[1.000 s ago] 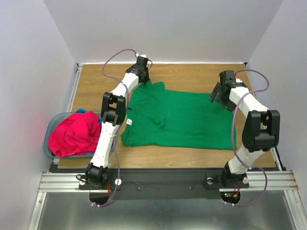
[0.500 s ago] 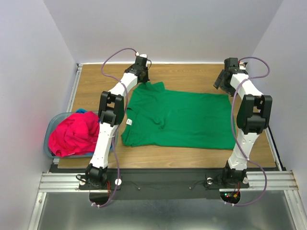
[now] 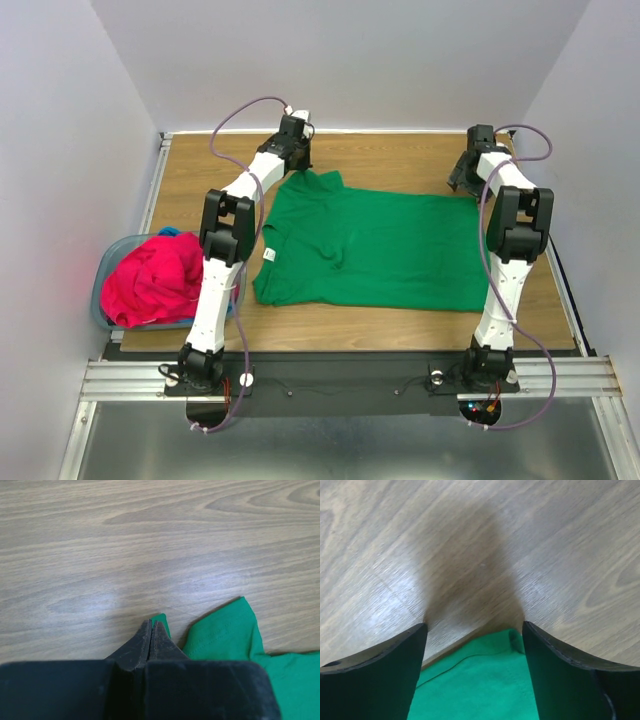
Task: Fold and stack the t-shirts
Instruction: Fold the tshirt
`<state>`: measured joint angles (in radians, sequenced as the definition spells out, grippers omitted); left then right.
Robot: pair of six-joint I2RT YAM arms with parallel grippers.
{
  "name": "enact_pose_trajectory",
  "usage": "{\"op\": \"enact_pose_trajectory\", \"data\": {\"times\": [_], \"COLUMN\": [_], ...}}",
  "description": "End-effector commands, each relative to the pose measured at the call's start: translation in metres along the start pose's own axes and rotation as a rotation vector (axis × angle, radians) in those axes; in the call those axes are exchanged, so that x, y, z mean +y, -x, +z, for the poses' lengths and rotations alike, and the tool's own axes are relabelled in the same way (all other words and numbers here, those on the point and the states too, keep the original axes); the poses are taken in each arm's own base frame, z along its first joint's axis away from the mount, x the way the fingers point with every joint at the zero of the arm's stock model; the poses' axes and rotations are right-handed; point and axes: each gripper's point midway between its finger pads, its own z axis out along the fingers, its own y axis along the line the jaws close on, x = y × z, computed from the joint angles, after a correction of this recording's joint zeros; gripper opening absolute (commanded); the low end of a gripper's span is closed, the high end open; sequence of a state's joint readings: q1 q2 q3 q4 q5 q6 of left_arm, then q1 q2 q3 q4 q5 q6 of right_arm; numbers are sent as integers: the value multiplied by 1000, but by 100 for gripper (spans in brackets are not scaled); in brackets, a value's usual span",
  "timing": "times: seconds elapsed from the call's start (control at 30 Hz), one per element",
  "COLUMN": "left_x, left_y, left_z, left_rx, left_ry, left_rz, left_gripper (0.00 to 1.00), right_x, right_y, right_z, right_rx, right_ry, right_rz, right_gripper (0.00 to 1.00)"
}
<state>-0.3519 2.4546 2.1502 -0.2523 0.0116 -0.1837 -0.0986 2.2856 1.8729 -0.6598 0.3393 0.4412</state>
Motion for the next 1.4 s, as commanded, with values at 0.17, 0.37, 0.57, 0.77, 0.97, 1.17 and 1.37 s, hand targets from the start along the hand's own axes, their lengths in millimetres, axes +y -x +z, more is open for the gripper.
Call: {"op": "enact_pose_trajectory", "data": {"times": [0.17, 0.37, 0.57, 0.77, 0.97, 1.17, 1.37], "left_x": [-16, -17, -22, -25, -25, -27, -23], "left_y": [47, 50, 57, 57, 49, 40, 20], "left_z": [-41, -50, -66, -83, -97, -113, -142], "left_rx": [-126, -139, -167, -185, -193, -210, -235], "left_ry": [-70, -73, -96, -121, -141, -169, -183], "left_rz": [46, 51, 52, 60, 58, 52, 27], "left_gripper": [0, 0, 0, 0, 0, 0, 0], "right_x": [-5, -14, -16, -28, -33, -34, -45], "right_y": [-1, 2, 8, 18, 19, -7, -26], "right_z": [8, -3, -11, -34, -59, -62, -76], "right_rx": [4, -17, -34, -80, -101, -61, -57], "right_ry": [-13, -39, -39, -59, -24, 29, 41], "right_rz": [-11, -4, -14, 0, 3, 3, 23], "right_gripper": [56, 43, 4, 0, 0, 0, 0]}}
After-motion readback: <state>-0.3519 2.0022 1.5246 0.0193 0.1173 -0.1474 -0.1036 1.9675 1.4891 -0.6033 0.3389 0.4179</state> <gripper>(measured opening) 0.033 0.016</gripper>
